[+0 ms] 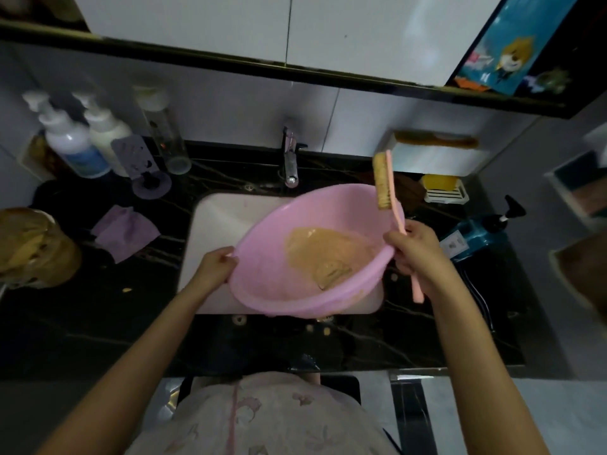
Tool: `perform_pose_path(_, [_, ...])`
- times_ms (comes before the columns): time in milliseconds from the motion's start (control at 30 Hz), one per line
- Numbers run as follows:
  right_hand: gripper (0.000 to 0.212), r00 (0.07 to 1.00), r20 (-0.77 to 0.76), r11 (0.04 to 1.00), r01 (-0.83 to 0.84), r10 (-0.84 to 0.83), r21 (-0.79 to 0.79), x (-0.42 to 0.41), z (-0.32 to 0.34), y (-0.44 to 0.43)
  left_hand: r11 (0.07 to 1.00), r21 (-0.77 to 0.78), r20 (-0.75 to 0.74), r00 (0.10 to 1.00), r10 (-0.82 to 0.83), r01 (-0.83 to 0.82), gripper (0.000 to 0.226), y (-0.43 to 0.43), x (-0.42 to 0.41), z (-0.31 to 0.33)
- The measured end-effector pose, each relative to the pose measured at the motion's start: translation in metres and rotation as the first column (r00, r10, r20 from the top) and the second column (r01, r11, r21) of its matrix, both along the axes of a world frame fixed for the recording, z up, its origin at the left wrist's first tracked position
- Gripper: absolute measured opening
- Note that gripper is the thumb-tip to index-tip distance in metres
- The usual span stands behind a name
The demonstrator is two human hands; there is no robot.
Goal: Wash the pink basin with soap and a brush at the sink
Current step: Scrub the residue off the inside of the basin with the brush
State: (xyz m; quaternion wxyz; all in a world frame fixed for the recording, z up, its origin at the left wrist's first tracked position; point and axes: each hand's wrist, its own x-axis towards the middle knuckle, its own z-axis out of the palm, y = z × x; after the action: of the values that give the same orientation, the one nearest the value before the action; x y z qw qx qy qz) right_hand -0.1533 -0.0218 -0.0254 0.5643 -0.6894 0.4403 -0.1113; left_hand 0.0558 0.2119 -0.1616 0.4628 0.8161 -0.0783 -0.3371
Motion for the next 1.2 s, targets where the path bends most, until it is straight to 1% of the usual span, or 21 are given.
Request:
perform_pose_path(67, [0.016, 0.992, 0.112, 0.998, 0.044, -0.049, 0.049, 0.002, 0.013, 0.000, 0.997, 0.018, -0.089, 0.993, -0.073, 0.075, 0.048, -0.007, -0.010, -0.005])
perform_pose_path(100, [0.020, 0.989, 0.135, 0.997, 0.053, -0.059, 0.053, 0.004, 0.015, 0.001, 0.992, 0.029, -0.087, 0.989, -0.123, 0.126, 0.049, -0.011, -0.015, -0.003])
perform_pose_path(167, [0.023, 0.987, 0.154, 0.998, 0.046, -0.051, 0.037, 0.010, 0.018, 0.004, 0.972, 0.041, 0.014, 0.973, -0.232, 0.231, 0.045, -0.019, -0.027, 0.005])
perform_pose_path(200, [0.023, 0.986, 0.161, 0.999, 0.044, -0.047, 0.027, 0.015, 0.016, 0.005, 0.964, 0.009, 0.081, 0.961, -0.266, 0.266, 0.040, -0.023, -0.032, 0.013])
perform_pose_path(267, [0.023, 0.984, 0.164, 0.998, 0.062, -0.061, 0.002, 0.028, 0.010, 0.009, 0.940, -0.123, 0.191, 0.937, -0.292, 0.318, 0.028, -0.030, -0.045, 0.033])
perform_pose_path(300, [0.024, 0.984, 0.165, 0.997, 0.073, -0.070, -0.011, 0.036, 0.007, 0.013, 0.912, -0.198, 0.234, 0.921, -0.312, 0.360, 0.025, -0.032, -0.054, 0.049])
perform_pose_path(333, [0.026, 0.982, 0.168, 0.996, 0.087, -0.084, -0.012, 0.043, 0.003, 0.017, 0.874, -0.249, 0.260, 0.898, -0.354, 0.417, 0.028, -0.035, -0.066, 0.064])
perform_pose_path(367, [0.026, 0.980, 0.173, 0.995, 0.097, -0.095, -0.005, 0.051, -0.001, 0.023, 0.844, -0.255, 0.291, 0.869, -0.399, 0.473, 0.038, -0.038, -0.076, 0.077])
perform_pose_path(400, [0.025, 0.976, 0.192, 0.995, 0.101, -0.102, 0.011, 0.058, -0.005, 0.028, 0.839, -0.198, 0.326, 0.841, -0.431, 0.507, 0.049, -0.043, -0.085, 0.084])
perform_pose_path(433, [0.022, 0.971, 0.215, 0.995, 0.099, -0.103, 0.029, 0.065, -0.007, 0.034, 0.859, -0.113, 0.373, 0.823, -0.428, 0.499, 0.054, -0.048, -0.094, 0.090])
perform_pose_path(467, [0.020, 0.965, 0.242, 0.994, 0.092, -0.102, 0.051, 0.070, -0.008, 0.039, 0.891, -0.057, 0.423, 0.819, -0.387, 0.450, 0.048, -0.054, -0.098, 0.091])
perform_pose_path(533, [0.018, 0.959, 0.274, 0.995, 0.048, -0.069, 0.084, 0.075, -0.006, 0.047, 0.946, -0.100, 0.481, 0.847, -0.226, 0.309, 0.017, -0.062, -0.095, 0.089])
perform_pose_path(567, [0.022, 0.960, 0.277, 0.996, 0.004, -0.030, 0.094, 0.075, -0.005, 0.047, 0.961, -0.134, 0.483, 0.863, -0.149, 0.241, 0.010, -0.064, -0.090, 0.085])
perform_pose_path(600, [0.031, 0.966, 0.258, 0.995, -0.039, 0.014, 0.091, 0.074, -0.005, 0.046, 0.972, -0.141, 0.489, 0.867, -0.099, 0.190, 0.017, -0.065, -0.083, 0.082])
perform_pose_path(667, [0.050, 0.979, 0.168, 0.993, -0.118, 0.119, -0.015, 0.064, -0.009, 0.038, 0.987, -0.114, 0.503, 0.863, -0.041, 0.113, 0.031, -0.064, -0.068, 0.078])
perform_pose_path(733, [0.050, 0.968, 0.115, 0.959, -0.196, 0.222, -0.204, 0.051, -0.018, 0.025, 0.992, -0.118, 0.517, 0.856, 0.021, 0.047, 0.038, -0.062, -0.052, 0.079])
perform_pose_path(767, [0.049, 0.963, 0.078, 0.939, -0.229, 0.256, -0.255, 0.043, -0.021, 0.019, 0.990, -0.135, 0.517, 0.855, 0.049, 0.025, 0.041, -0.061, -0.045, 0.078])
perform_pose_path(833, [0.047, 0.952, -0.011, 0.921, -0.297, 0.305, -0.252, 0.032, -0.028, 0.009, 0.986, -0.165, 0.499, 0.861, 0.093, -0.011, 0.044, -0.059, -0.031, 0.075])
perform_pose_path(933, [0.050, 0.934, -0.126, 0.901, -0.356, 0.334, -0.249, 0.018, -0.038, -0.002, 0.988, -0.151, 0.480, 0.870, 0.113, -0.046, 0.048, -0.058, -0.018, 0.069])
perform_pose_path(1067, [0.043, 0.933, -0.104, 0.886, -0.360, 0.345, -0.291, 0.012, -0.035, -0.006, 0.991, -0.104, 0.460, 0.879, 0.121, -0.082, 0.052, -0.064, -0.012, 0.069])
perform_pose_path(1200, [0.049, 0.912, -0.201, 0.814, -0.410, 0.358, -0.412, 0.014, -0.029, -0.005, 0.996, -0.055, 0.460, 0.884, 0.088, -0.071, 0.056, -0.070, -0.007, 0.070])
